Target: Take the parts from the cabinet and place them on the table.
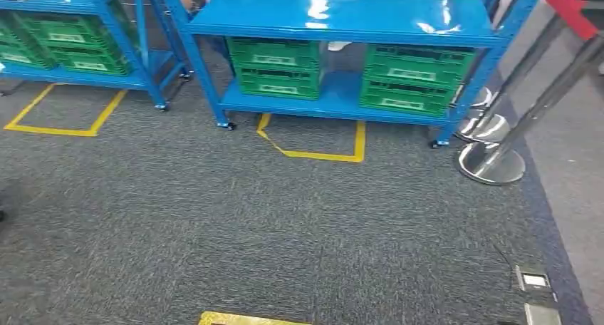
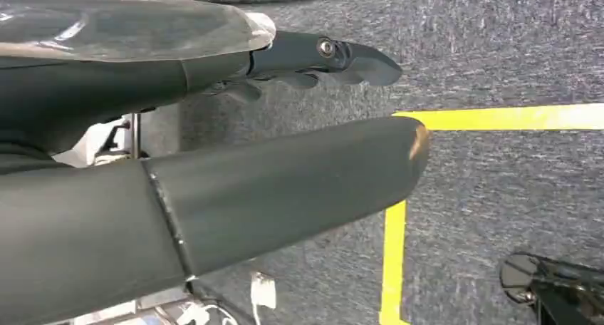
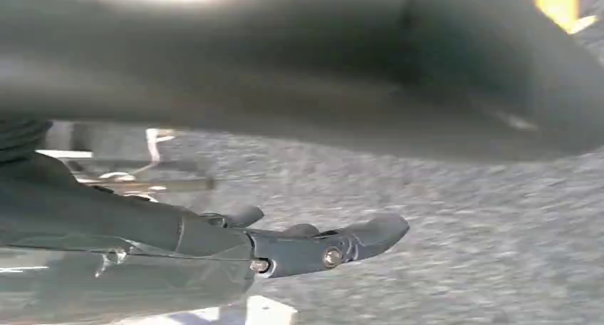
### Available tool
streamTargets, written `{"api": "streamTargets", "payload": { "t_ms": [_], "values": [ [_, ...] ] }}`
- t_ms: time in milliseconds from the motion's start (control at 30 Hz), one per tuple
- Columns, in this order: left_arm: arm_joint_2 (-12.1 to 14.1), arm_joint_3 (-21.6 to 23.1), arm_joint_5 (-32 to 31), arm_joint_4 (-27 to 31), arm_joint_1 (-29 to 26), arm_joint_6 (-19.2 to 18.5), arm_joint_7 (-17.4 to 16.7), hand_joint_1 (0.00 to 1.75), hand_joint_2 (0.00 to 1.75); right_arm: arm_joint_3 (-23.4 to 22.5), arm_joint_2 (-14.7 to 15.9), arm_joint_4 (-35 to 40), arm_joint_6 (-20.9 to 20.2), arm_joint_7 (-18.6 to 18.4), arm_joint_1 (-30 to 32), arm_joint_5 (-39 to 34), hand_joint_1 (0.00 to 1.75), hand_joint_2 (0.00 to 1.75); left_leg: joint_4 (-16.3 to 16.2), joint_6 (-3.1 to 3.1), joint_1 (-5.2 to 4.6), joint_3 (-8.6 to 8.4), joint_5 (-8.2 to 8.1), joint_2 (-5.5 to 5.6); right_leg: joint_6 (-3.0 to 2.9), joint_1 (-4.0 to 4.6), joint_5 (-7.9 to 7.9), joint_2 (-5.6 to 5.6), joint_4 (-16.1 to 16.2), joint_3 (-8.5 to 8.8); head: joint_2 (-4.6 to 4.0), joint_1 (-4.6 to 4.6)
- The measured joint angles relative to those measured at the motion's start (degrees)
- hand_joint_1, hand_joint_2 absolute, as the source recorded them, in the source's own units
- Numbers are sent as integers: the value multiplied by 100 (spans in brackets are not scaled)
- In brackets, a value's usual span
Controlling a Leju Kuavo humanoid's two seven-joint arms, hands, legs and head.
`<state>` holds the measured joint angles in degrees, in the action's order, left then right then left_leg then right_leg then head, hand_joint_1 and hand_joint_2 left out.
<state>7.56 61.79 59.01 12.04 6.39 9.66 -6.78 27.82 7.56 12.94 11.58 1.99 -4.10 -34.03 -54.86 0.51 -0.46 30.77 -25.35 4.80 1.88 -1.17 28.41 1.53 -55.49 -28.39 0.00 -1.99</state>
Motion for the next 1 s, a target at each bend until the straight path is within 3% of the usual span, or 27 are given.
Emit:
{"api": "streamTargets", "payload": {
  "t_ms": [33, 67, 133, 167, 200, 233, 267, 300, 500, 633, 1000],
  "values": [
    [2, 0, 7, 0, 5, 0, -2, 0, 0, 0, -2, 0, -30, 15, -23, -20, 0, 0, 8, -24, 12, 39, 17, 10, -55, -1, 20, 1, -21, -22, 0, 24],
    [6, 0, 20, 0, -8, 0, 0, 0, 0, 0, -9, 2, -52, 19, -36, -44, 0, 0, 19, -39, 24, 42, 23, 20, -72, 13, 21, -3, -12, -25, 0, 77],
    [15, 0, 24, 0, -14, 0, 0, 0, 0, 0, -24, 2, -65, 26, -37, -44, 0, 0, 9, -104, 15, 47, 0, 19, -158, -14, -10, -50, 26, 56, 0, 79],
    [6, 0, 26, 2, -12, 0, -2, 0, 0, -2, -24, 0, -65, 28, -30, -46, 0, 0, -135, -147, 21, 83, -110, -214, -183, -15, -25, -72, 39, 52, 0, 104],
    [9, 0, 31, 2, -3, 0, -2, 0, 0, -2, -24, 0, -65, 30, -17, -50, 0, 0, -115, -2, 22, 45, 97, -269, -154, 32, 11, -27, 23, 11, 0, 215],
    [35, 0, 33, 2, -1, 0, -2, 0, 0, 0, -31, 0, -72, 30, -8, -52, 0, 0, -27, 110, 12, -3, -30, -256, -155, 59, 5, -48, 14, 12, 0, 241],
    [46, 0, 31, 2, 1, 0, -2, 0, 0, 0, -33, 0, -76, 35, -11, -52, 0, 0, 15, 189, 30, -4, -16, -260, -160, 75, 7, -57, 12, 7, 0, 227],
    [48, 0, 31, 2, 2, 0, -2, 0, 0, 0, -41, 0, -85, 44, -11, -57, 0, 0, 20, 111, 35, -6, 4, -260, -167, 81, 10, -69, 12, 16, 0, 226],
    [44, 0, 31, 2, 1, -2, -11, 0, 0, -2, -44, 0, -92, 48, -13, -57, 0, 0, 64, -55, 58, -17, 5, -259, -193, 95, 18, -84, 11, 13, 0, 269],
    [41, 0, 31, 2, 2, -2, -11, 0, 0, -2, -44, 0, -92, 50, -13, -57, 0, 0, 68, -98, 60, -17, 0, -260, -194, 96, 19, -84, 11, 13, 0, 262],
    [41, 0, 33, 2, 2, 0, -20, 0, 0, 39, -46, 0, -118, 59, -13, -17, 0, 0, 66, -101, 37, -14, -3, -260, -191, 62, 19, -84, 15, 13, 0, 236]
  ]
}}
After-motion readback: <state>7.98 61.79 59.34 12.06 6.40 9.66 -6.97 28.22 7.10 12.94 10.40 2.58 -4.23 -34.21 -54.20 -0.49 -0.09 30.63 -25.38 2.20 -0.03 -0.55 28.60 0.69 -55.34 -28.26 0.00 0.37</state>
